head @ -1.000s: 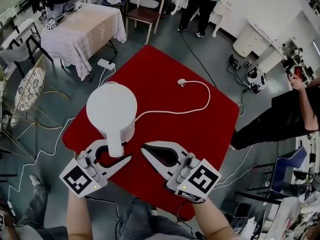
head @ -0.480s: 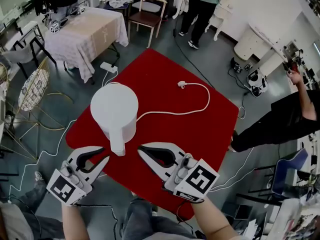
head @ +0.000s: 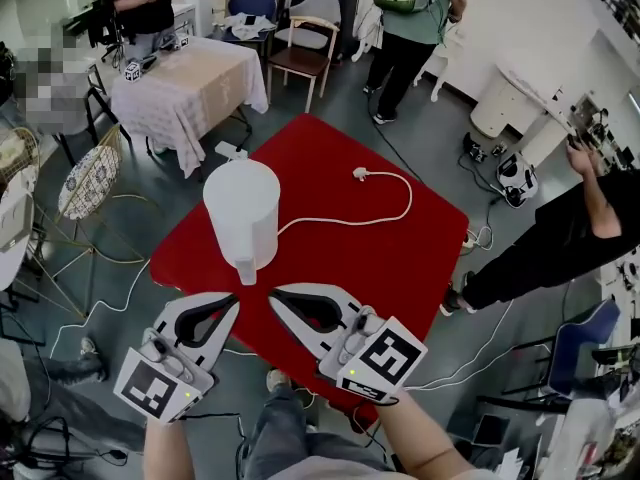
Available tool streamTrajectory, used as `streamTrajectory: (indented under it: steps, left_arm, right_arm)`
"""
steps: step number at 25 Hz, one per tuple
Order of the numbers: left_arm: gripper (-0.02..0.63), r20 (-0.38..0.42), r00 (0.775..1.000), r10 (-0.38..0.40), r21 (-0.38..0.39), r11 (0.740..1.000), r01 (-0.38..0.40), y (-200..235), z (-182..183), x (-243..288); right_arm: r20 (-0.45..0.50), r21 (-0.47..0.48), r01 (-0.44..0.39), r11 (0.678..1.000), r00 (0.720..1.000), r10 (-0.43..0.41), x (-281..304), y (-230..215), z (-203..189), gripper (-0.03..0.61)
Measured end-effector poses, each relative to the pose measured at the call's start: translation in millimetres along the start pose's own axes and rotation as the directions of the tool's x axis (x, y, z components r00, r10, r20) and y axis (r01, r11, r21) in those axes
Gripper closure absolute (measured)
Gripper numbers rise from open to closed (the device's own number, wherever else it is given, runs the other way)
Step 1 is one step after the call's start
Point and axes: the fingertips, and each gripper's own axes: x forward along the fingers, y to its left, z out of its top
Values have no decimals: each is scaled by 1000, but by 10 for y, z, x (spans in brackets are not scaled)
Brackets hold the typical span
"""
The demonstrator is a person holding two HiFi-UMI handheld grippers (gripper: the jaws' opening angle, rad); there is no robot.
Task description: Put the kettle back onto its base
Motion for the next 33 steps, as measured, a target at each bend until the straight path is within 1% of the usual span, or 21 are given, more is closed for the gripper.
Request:
streamTrajectory:
  steps: [3, 6, 14, 17, 23, 27, 33]
  left_arm:
    - [603, 42, 999, 24, -9, 1000, -24, -214, 254, -88]
    - [603, 51, 998, 26, -13, 1000, -26, -486, 426, -217]
    - [603, 45, 997, 56, -13, 998, -56, -1270, 641, -620]
    - [603, 46, 996, 81, -18, 997, -81, -1461, 702, -773]
    - [603, 53, 993, 110, -13, 994, -109, -1635, 800, -965]
    - [603, 71, 992, 103, -5, 995, -103, -1730, 847, -1028]
    - [603, 69, 993, 93, -4, 996, -93, -1729, 1027, -1131]
  right_arm:
    - [4, -11, 2, 1000, 1000, -2, -137, 207, 81, 571]
    - [-5, -41, 8, 999, 1000, -8, -272, 448, 139, 572]
    - [2, -97, -9, 995, 1000, 9, -841, 1150, 283, 572]
    - [4, -105, -18, 994, 1000, 19, -1000, 1370, 310, 572]
    - [17, -118, -42, 992, 999, 45, -1109, 1677, 380, 572]
    - [27, -136, -44, 990, 999, 48, -1158, 1797, 414, 572]
    - [25, -139, -49, 989, 998, 53, -1081, 1961, 589, 572]
